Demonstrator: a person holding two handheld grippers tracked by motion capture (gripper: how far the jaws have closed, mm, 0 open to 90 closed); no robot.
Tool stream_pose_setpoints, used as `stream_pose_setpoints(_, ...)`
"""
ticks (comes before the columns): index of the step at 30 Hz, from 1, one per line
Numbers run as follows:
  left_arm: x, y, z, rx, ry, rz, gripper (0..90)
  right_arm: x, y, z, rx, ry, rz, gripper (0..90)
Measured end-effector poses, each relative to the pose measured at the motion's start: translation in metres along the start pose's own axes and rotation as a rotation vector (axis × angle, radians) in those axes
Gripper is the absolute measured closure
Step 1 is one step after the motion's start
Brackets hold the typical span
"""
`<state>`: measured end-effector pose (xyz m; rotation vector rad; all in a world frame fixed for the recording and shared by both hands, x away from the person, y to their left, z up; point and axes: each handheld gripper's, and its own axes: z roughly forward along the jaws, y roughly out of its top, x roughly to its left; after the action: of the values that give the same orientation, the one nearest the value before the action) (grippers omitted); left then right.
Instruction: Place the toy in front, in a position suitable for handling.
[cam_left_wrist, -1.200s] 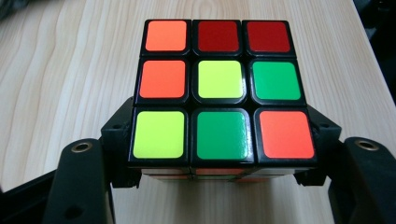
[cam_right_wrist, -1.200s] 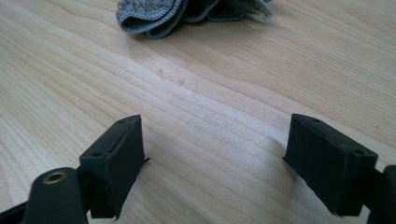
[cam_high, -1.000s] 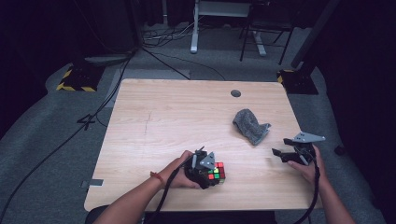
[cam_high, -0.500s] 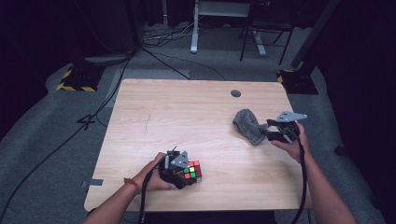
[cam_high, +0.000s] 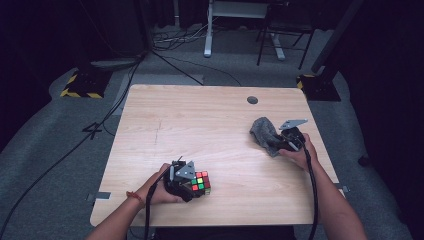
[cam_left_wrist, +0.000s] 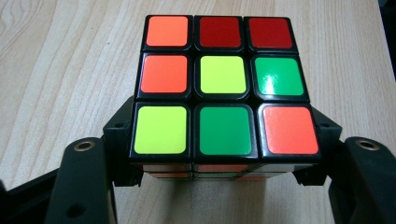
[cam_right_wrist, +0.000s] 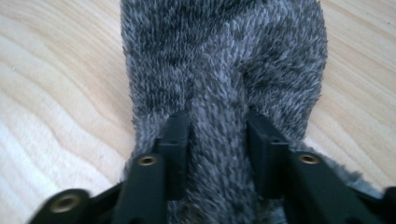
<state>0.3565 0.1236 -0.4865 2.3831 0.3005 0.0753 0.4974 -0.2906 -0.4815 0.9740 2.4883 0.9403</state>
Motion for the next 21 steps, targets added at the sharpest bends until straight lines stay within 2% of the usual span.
stream_pose_setpoints(6,0.001,0.000,0.000,0.005,0.007,-0.008,33.8,0.006,-0.010,-0.007,-0.007,0.025,-0.015,72.0)
stream_pose_setpoints(9,0.003,0.001,0.000,0.006,0.006,-0.003,33.9,0.015,-0.016,-0.014,0.002,0.046,-0.043,72.4)
stream_pose_setpoints(10,0.004,0.001,0.000,0.003,0.004,-0.001,33.8,0.021,-0.021,-0.020,0.010,0.067,-0.069,72.3)
stream_pose_setpoints(13,0.005,0.002,0.001,0.006,0.009,-0.002,33.8,0.026,-0.026,-0.026,0.015,0.089,-0.090,72.2)
stream_pose_setpoints(14,0.005,0.003,0.002,0.006,0.010,-0.007,33.8,0.032,-0.030,-0.033,0.031,0.110,-0.116,71.9)
stream_pose_setpoints(18,0.007,0.005,0.005,0.002,0.012,-0.006,33.8,0.040,-0.038,-0.042,0.043,0.148,-0.146,71.7)
stream_pose_setpoints(21,0.008,0.007,0.007,0.002,0.013,-0.014,33.8,0.050,-0.043,-0.051,0.078,0.171,-0.178,72.3)
